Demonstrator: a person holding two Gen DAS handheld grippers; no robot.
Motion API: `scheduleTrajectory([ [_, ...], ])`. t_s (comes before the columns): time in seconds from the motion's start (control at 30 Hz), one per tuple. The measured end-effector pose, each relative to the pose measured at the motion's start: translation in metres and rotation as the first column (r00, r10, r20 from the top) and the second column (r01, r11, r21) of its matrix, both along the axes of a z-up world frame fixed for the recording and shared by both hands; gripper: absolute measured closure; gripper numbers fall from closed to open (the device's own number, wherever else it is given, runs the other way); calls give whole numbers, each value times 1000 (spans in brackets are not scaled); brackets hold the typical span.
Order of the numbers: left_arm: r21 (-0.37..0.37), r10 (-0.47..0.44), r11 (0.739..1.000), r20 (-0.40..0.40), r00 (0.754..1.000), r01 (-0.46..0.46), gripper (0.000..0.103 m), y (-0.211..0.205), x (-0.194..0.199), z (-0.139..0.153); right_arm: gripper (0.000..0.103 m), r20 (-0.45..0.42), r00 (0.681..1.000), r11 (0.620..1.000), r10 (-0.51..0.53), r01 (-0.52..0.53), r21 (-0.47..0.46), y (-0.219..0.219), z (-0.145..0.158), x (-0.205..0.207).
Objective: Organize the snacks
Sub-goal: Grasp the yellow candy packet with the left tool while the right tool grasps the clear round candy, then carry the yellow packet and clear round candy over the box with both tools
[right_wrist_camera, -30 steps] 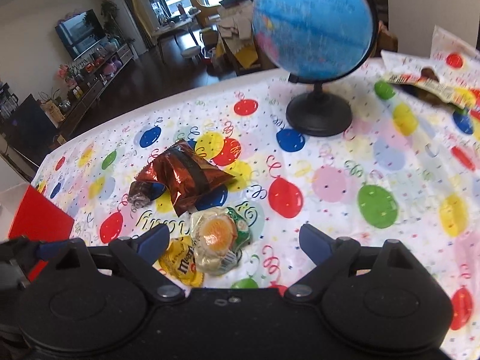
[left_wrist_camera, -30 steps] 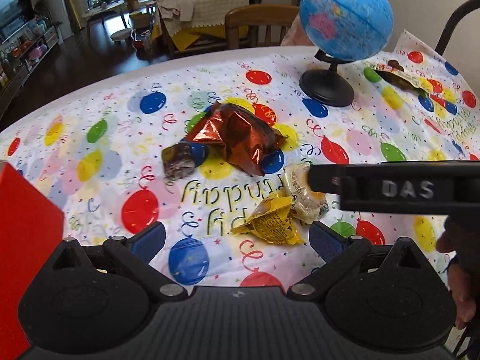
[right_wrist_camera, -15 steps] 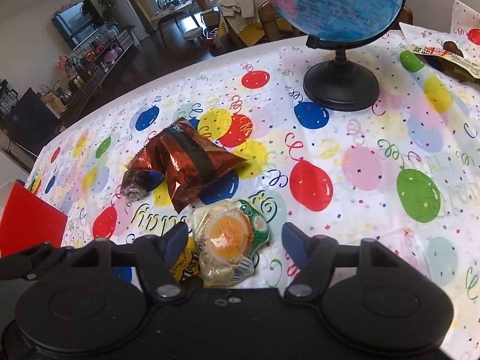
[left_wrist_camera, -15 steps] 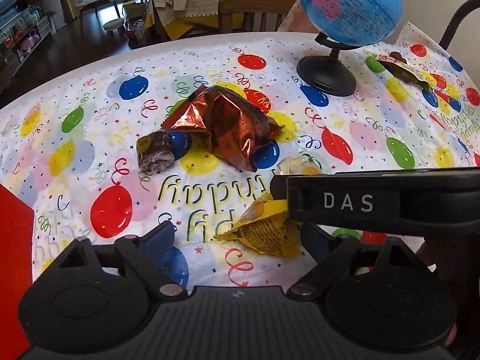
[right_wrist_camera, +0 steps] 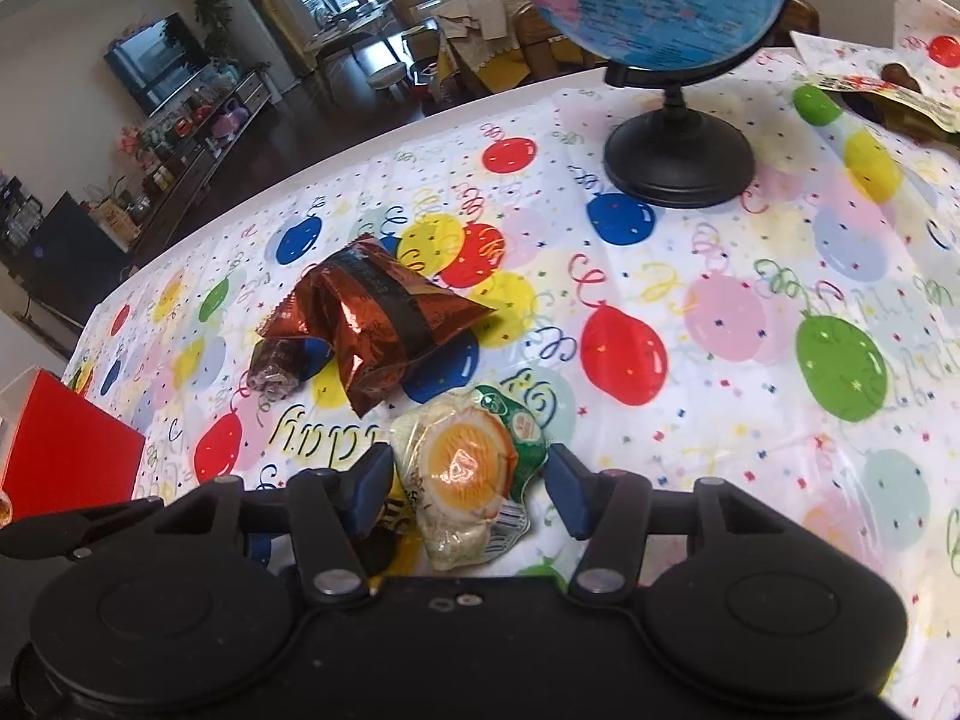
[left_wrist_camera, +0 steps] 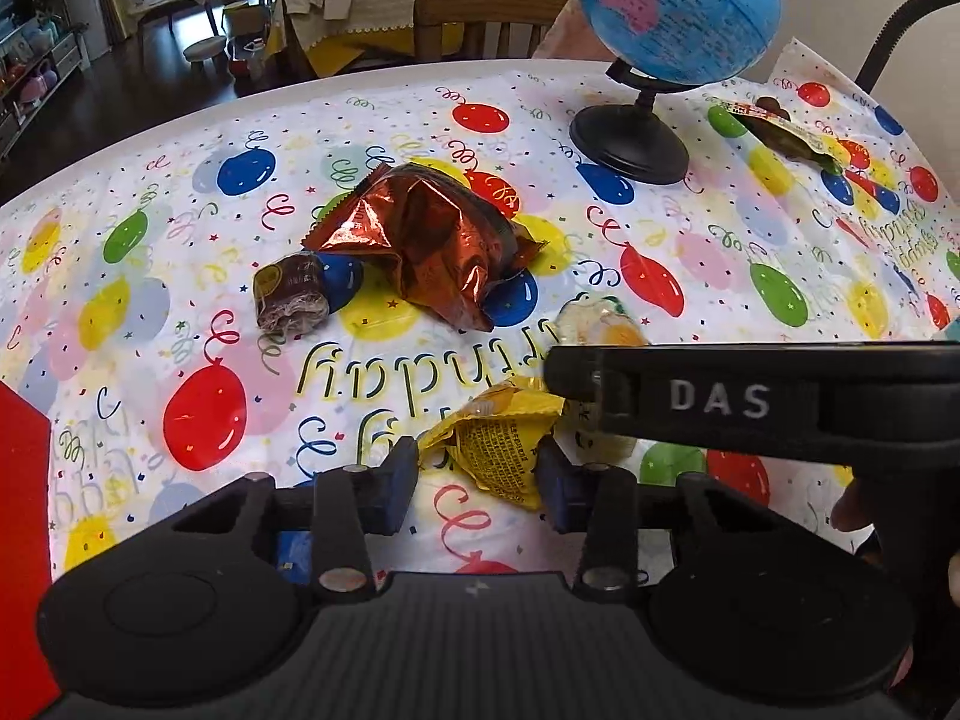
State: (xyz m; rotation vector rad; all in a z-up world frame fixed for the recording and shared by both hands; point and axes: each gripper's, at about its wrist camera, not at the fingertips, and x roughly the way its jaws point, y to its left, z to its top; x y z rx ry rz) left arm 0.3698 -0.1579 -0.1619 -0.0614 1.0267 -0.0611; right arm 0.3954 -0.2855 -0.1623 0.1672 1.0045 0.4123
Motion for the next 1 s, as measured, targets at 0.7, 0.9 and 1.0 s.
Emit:
scheduleTrajectory([
  [0.7,-16,65,998,12,998,-65,63,25,-59,47,49,56,998,999,-28,26,42,-19,51,-71],
  [0.9,-21,74,997,35,997,-73,63,42,-85,73,49,88,996,999,-9,5,42,-7,75,-99],
  [1.0,-21,81,997,46,996,-80,63,54,-98,85,49,106,994,999,5,-9,42,4,86,-113],
])
